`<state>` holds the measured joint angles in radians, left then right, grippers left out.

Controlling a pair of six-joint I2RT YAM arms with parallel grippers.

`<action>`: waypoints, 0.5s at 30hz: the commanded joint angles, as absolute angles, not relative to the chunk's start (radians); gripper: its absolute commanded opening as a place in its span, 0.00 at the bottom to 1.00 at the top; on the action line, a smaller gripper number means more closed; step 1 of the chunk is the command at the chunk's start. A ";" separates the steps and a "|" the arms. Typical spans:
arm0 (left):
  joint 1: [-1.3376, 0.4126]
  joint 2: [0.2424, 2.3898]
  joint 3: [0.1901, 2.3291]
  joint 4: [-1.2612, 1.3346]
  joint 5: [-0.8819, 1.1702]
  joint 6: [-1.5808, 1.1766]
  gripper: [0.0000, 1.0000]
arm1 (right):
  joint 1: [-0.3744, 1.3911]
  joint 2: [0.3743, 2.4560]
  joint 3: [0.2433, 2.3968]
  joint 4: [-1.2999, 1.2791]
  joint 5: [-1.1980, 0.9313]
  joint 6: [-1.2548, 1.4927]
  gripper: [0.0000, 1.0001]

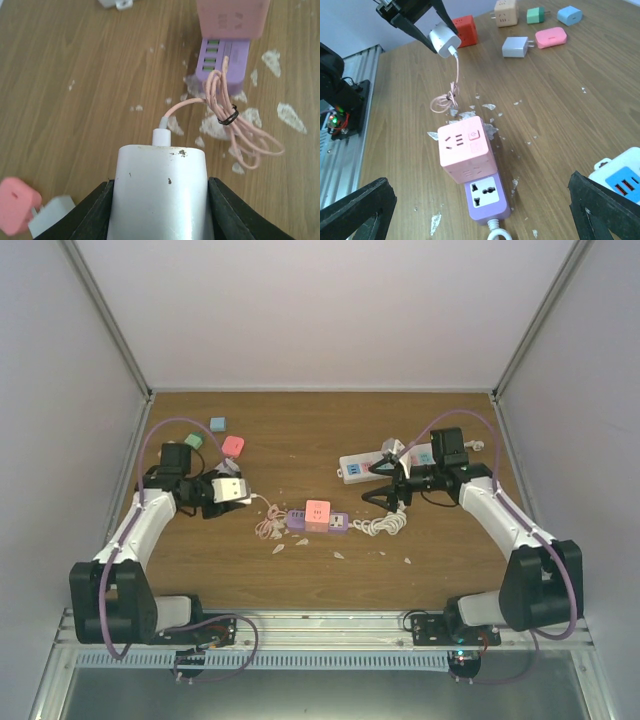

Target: Pull the plug off the socket

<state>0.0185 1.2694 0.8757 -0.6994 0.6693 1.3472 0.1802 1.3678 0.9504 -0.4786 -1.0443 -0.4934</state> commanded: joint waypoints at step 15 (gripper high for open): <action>0.179 1.536 0.753 -0.443 0.605 1.441 0.26 | 0.335 1.440 0.850 -0.380 -0.827 -0.658 0.93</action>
<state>0.1524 1.5043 0.7650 -0.5449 0.6224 1.4242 0.2859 1.4223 0.8680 -0.4381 -0.8944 -0.6147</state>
